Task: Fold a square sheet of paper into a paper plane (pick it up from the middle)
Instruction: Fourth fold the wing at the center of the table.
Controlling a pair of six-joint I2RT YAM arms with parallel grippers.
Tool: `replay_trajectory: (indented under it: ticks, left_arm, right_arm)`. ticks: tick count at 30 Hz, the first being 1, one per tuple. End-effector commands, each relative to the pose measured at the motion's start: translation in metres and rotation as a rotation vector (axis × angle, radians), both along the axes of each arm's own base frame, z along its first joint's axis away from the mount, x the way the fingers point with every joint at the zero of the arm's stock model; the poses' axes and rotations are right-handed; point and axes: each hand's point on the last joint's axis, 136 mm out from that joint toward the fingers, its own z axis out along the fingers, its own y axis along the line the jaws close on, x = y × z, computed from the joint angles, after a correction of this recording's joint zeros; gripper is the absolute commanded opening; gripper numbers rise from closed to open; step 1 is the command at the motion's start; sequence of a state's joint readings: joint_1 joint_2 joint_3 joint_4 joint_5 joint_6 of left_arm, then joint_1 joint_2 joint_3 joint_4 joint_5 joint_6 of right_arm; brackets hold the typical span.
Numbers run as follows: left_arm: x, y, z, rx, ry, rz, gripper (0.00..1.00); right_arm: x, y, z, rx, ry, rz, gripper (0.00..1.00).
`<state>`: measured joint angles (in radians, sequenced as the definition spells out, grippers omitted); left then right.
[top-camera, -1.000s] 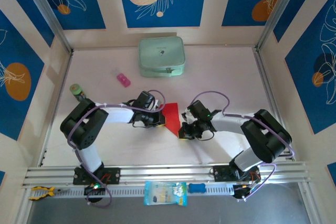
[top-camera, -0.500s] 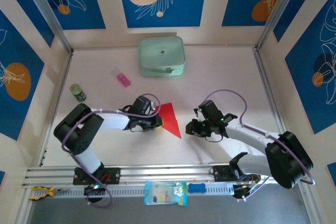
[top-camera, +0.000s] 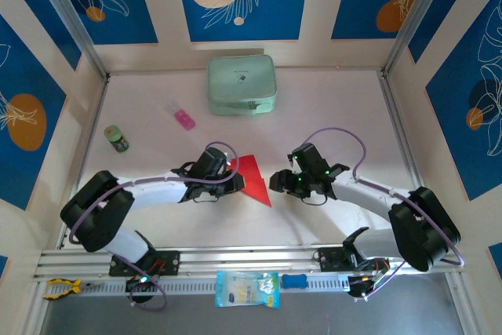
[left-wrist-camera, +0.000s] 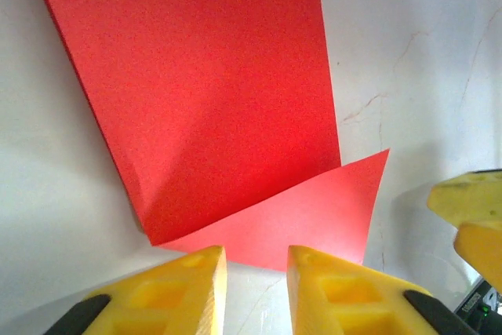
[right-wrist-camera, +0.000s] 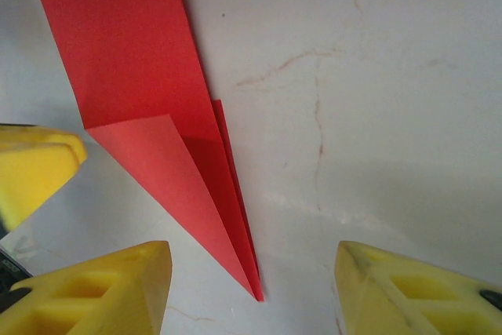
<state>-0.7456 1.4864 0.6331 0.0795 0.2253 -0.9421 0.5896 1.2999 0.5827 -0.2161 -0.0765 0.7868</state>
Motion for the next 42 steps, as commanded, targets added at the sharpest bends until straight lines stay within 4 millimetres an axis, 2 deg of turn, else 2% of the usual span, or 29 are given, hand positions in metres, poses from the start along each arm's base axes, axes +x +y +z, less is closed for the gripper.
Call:
replay_trajectory:
  ticks: [1, 10, 16, 20, 26, 35, 42]
  left_arm:
    - [0.005, 0.019, 0.001, 0.065, -0.038, 0.015, 0.30]
    - [0.010, 0.039, 0.003, 0.035, -0.022, 0.052, 0.37]
    - [0.010, 0.037, 0.002, -0.024, 0.002, 0.048, 0.40]
    - [0.010, 0.033, 0.003, -0.061, 0.017, 0.036, 0.42]
    - [0.013, 0.018, 0.001, -0.140, 0.073, -0.020, 0.45]
    - [0.020, 0.017, 0.000, -0.154, 0.106, -0.012, 0.47]
    - [0.022, 0.015, -0.002, -0.144, 0.122, -0.020, 0.47]
  right_arm:
    - [0.011, 0.010, 0.006, 0.002, -0.032, 0.017, 0.56]
    - [0.021, 0.040, 0.001, 0.009, -0.039, 0.104, 0.47]
    - [0.026, 0.045, -0.007, -0.002, -0.026, 0.113, 0.43]
    - [0.025, 0.051, -0.006, 0.033, -0.021, 0.148, 0.35]
    - [0.027, 0.050, -0.007, 0.037, -0.019, 0.163, 0.28]
    - [0.028, 0.050, -0.001, 0.072, -0.037, 0.183, 0.18]
    - [0.030, 0.046, 0.002, 0.083, -0.045, 0.172, 0.17]
